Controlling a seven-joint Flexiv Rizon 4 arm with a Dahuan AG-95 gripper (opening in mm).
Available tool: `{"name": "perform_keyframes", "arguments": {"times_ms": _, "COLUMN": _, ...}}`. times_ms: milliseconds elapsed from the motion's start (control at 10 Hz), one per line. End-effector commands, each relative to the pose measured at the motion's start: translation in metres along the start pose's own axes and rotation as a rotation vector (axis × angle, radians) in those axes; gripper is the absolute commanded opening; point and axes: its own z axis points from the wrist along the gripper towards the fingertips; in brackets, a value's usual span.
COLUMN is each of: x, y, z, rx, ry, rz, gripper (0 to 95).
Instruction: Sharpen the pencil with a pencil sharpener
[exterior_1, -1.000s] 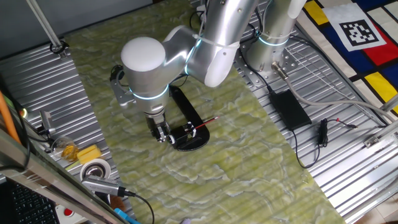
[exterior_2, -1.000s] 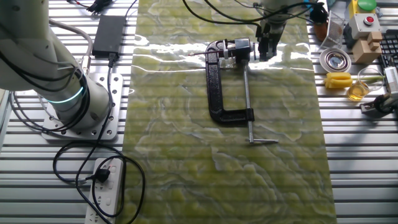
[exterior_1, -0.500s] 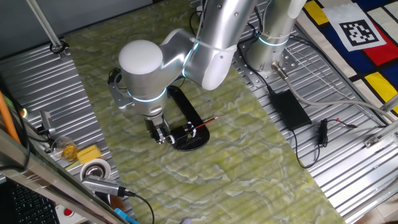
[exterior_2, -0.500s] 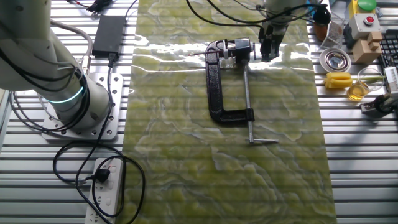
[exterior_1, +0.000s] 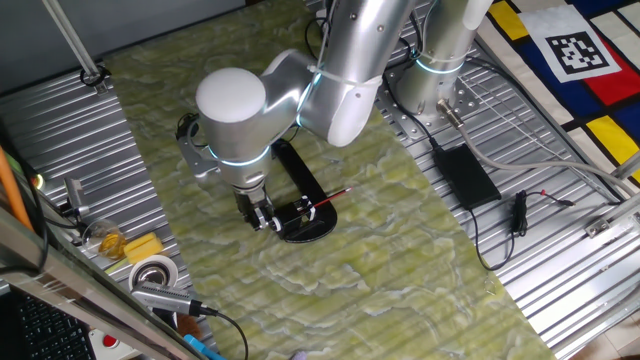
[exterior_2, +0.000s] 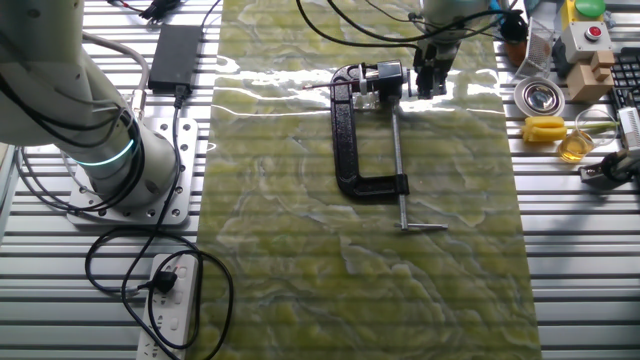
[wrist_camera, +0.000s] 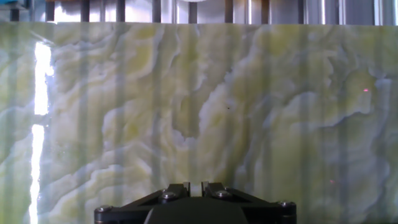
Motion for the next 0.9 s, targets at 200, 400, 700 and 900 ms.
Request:
{"name": "perform_keyframes", "arguments": {"times_ms": 200, "x": 0.0009, "y": -0.0007, "z": -0.0003, "rx": -0.003, "ry": 0.006, "rz": 0.006, "gripper": 0.0}}
{"name": "perform_keyframes", "arguments": {"times_ms": 400, "x": 0.0007, "y": -0.0007, "z": -0.0003, "rx": -0.012, "ry": -0.003, "rz": -0.005, "gripper": 19.0}}
{"name": "perform_keyframes", "arguments": {"times_ms": 700, "x": 0.0008, "y": -0.0007, "z": -0.0003, "rx": -0.01, "ry": -0.005, "rz": -0.012, "gripper": 19.0}}
{"name": "perform_keyframes", "arguments": {"times_ms": 900, "x": 0.0014, "y": -0.0008, "z": 0.0021, "rx": -0.007, "ry": -0.003, "rz": -0.012, "gripper": 19.0}}
